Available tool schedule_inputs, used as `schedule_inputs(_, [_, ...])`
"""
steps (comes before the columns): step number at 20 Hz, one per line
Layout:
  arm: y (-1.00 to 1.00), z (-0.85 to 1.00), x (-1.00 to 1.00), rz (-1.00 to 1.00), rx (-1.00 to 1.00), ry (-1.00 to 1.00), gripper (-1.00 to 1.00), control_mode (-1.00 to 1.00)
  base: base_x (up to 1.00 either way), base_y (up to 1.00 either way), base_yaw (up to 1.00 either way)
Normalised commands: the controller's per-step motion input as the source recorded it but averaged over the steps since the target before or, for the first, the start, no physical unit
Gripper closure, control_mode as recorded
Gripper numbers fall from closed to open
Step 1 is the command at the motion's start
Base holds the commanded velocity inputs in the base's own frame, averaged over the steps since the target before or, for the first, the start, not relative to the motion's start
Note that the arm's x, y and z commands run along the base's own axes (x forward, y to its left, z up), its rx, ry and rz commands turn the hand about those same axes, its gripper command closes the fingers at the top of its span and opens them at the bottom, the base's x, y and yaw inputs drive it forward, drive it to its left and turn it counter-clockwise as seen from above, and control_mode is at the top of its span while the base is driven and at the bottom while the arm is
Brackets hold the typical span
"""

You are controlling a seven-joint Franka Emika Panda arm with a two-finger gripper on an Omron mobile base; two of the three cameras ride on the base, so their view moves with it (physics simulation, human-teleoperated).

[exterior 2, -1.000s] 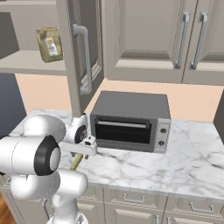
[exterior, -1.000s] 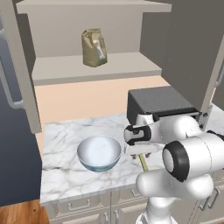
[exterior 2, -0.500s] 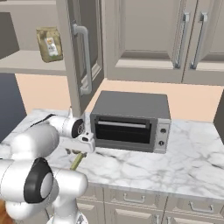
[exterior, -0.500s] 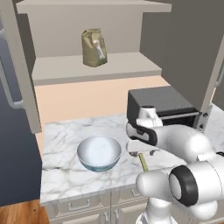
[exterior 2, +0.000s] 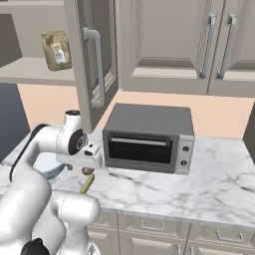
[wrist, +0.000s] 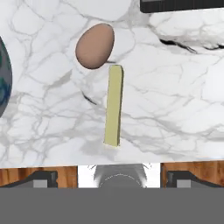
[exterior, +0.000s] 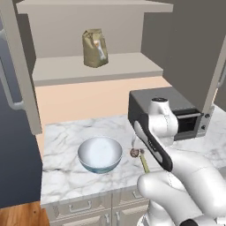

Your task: Pick the egg and butter from the fridge and place them by the bowl for mixing.

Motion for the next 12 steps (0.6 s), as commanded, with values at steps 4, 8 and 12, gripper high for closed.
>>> schedule_inputs(4, [0.00,0.70,-0.91,0.00,0.00,-0.23,-1.00,-1.00,0.00,0.00,0.00])
schedule_inputs(8, [-0.04,0.65,-0.82,0.00,0.00,-0.16,-1.00,-1.00,0.00,0.00,0.00])
schedule_inputs(12, [-0.01,0.79,-0.59,0.00,0.00,-0.07,-1.00,-1.00,0.00,0.00,0.00])
